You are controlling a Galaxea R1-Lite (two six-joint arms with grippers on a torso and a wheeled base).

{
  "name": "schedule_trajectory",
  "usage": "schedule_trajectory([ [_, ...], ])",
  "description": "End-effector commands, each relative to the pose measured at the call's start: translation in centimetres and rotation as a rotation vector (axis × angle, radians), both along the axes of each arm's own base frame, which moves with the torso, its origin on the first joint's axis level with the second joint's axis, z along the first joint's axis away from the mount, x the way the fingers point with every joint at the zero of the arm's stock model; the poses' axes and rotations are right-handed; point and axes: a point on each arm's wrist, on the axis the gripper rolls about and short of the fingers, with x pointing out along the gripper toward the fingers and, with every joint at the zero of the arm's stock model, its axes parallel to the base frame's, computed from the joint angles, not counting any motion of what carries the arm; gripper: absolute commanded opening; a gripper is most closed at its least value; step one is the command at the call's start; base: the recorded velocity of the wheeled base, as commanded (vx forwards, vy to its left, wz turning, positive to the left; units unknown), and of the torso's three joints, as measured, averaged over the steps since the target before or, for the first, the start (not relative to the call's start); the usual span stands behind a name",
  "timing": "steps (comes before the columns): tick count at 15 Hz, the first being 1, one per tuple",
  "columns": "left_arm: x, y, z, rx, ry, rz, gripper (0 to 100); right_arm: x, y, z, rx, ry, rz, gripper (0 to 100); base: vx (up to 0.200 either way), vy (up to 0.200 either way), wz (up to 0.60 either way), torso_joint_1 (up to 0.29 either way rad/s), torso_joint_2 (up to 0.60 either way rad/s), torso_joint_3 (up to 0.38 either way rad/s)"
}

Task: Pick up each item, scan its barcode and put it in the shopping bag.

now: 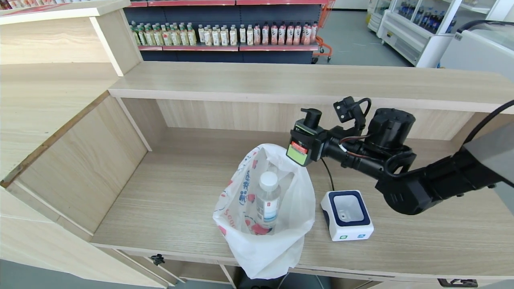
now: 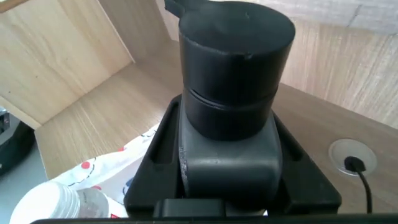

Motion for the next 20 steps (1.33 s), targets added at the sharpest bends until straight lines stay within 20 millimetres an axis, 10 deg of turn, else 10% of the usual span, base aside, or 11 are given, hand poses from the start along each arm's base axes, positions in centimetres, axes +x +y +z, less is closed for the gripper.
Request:
schedule_trajectory([
  [1, 0.0, 0.0, 0.0, 0.0, 0.0, -0.001, 100, 0.0, 1.1, -2.0, -0.027, 0.028, 0.024, 0, 0.0, 0.0, 0.0, 0.0, 0.0, 0.0],
  [20, 0.0, 0.0, 0.0, 0.0, 0.0, -0.001, 100, 3.0, 3.8, -11.2, -0.159, -0.105, 0.045, 0, 0.0, 0.0, 0.0, 0.0, 0.0, 0.0],
])
